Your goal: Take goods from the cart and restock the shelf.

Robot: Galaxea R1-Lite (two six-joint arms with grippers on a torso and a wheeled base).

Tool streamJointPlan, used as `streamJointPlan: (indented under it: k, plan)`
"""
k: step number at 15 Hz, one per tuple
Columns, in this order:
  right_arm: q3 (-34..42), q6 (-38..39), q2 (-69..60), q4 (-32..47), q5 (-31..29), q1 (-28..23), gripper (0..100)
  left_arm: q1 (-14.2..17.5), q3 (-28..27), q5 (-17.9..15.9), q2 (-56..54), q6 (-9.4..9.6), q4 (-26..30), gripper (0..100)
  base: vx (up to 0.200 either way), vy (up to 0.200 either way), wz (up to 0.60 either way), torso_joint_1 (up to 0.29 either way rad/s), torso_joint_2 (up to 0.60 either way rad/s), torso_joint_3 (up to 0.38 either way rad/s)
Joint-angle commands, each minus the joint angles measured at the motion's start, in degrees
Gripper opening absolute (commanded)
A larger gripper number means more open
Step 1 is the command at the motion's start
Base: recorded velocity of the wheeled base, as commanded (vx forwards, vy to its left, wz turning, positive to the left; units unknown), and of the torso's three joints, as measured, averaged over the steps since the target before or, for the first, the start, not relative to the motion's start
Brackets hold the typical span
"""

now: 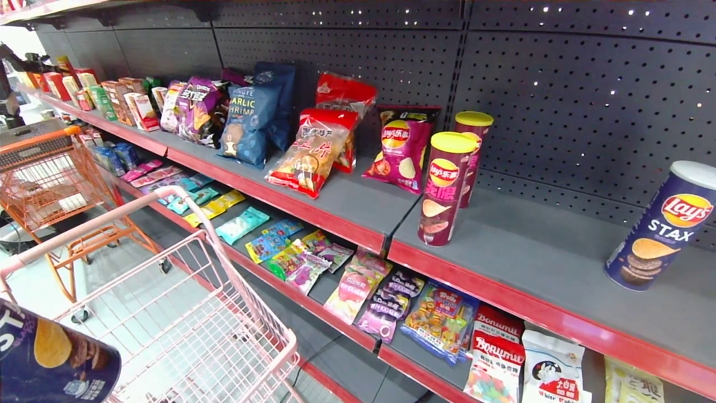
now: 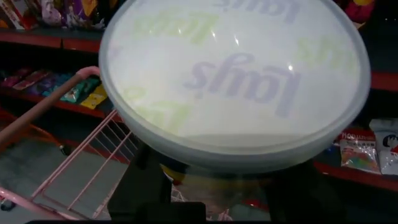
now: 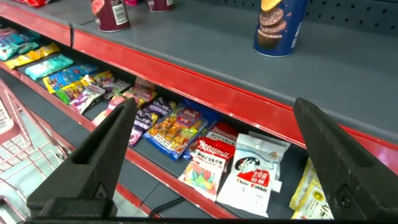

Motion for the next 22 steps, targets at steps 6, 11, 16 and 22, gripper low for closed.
streamJointPlan:
  k: [6, 11, 16, 22]
  plan:
    - [0.01, 0.01, 0.07, 0.01, 0.03, 0.04, 100, 0.01, 1.4, 3.49, -0.84, 1.98, -0.13, 0, 0.0, 0.0, -0.5, 0.005, -0.01, -0.003]
    - [0.01, 0.01, 0.07, 0.01, 0.03, 0.04, 100, 0.01, 2.36, 3.49, -1.89, 2.15, -0.05, 0, 0.0, 0.0, -0.6, 0.006, 0.0, 0.0]
    - [0.01, 0.01, 0.07, 0.01, 0.03, 0.04, 100, 0.01, 2.54, 3.31, -2.6, 2.15, 0.04, 0, 0.0, 0.0, -0.6, 0.004, 0.0, 0.004]
    - [0.01, -0.52, 0.34, 0.01, 0.3, 0.13, 100, -0.17, 5.0, 2.96, -5.76, 2.42, 0.22, 0, 0.0, 0.0, 0.0, 0.0, 0.0, 0.0]
